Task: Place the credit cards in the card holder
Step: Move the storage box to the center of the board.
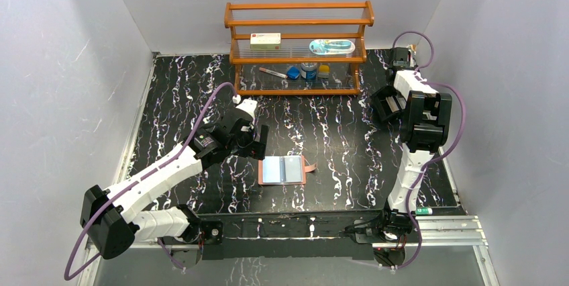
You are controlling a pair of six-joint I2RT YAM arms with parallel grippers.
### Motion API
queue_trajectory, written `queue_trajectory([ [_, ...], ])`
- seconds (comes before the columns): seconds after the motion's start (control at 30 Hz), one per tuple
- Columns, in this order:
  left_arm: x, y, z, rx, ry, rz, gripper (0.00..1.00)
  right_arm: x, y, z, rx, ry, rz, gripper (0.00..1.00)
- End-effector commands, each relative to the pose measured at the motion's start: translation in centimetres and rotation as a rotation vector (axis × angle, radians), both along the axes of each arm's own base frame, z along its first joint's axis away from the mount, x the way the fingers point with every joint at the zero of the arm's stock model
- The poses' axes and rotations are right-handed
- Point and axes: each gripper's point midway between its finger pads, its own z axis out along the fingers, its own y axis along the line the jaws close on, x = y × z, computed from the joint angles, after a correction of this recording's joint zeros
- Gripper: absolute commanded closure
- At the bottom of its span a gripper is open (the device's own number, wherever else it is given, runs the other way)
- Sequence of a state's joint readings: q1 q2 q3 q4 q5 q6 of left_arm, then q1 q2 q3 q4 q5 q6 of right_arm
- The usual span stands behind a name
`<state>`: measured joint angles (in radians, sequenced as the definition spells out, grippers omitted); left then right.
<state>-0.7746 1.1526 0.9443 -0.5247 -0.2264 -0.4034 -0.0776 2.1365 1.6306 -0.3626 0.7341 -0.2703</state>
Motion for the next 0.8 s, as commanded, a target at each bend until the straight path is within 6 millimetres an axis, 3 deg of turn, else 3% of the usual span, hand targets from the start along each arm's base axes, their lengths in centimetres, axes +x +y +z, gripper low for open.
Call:
queue_trajectory([
  [0.0, 0.2, 0.4, 0.7, 0.014, -0.024, 0.004, 0.02, 0.3, -1.5, 0.7, -0.089, -0.021, -0.016, 0.53],
  [0.33, 0.2, 0.4, 0.9, 0.012, -0.029, 0.004, 0.02, 0.4, -1.6, 0.3, -0.097, -0.011, -0.016, 0.6],
  [0.4, 0.2, 0.5, 1.0, 0.011, -0.032, 0.005, 0.01, 0.5, -1.6, 0.4, -0.101, -0.008, -0.013, 0.64],
  [0.43, 0.2, 0.5, 1.2, 0.007, -0.037, 0.006, 0.02, 0.6, -1.7, 0.8, -0.103, -0.016, -0.013, 0.74],
  [0.5, 0.2, 0.6, 1.2, 0.007, -0.038, 0.007, 0.02, 0.7, -1.6, 1.1, -0.1, -0.027, -0.012, 0.8],
  [0.77, 0.1, 0.5, 1.3, 0.002, -0.036, 0.006, 0.02, 1.3, -1.0, 2.9, -0.057, -0.089, 0.006, 0.9],
])
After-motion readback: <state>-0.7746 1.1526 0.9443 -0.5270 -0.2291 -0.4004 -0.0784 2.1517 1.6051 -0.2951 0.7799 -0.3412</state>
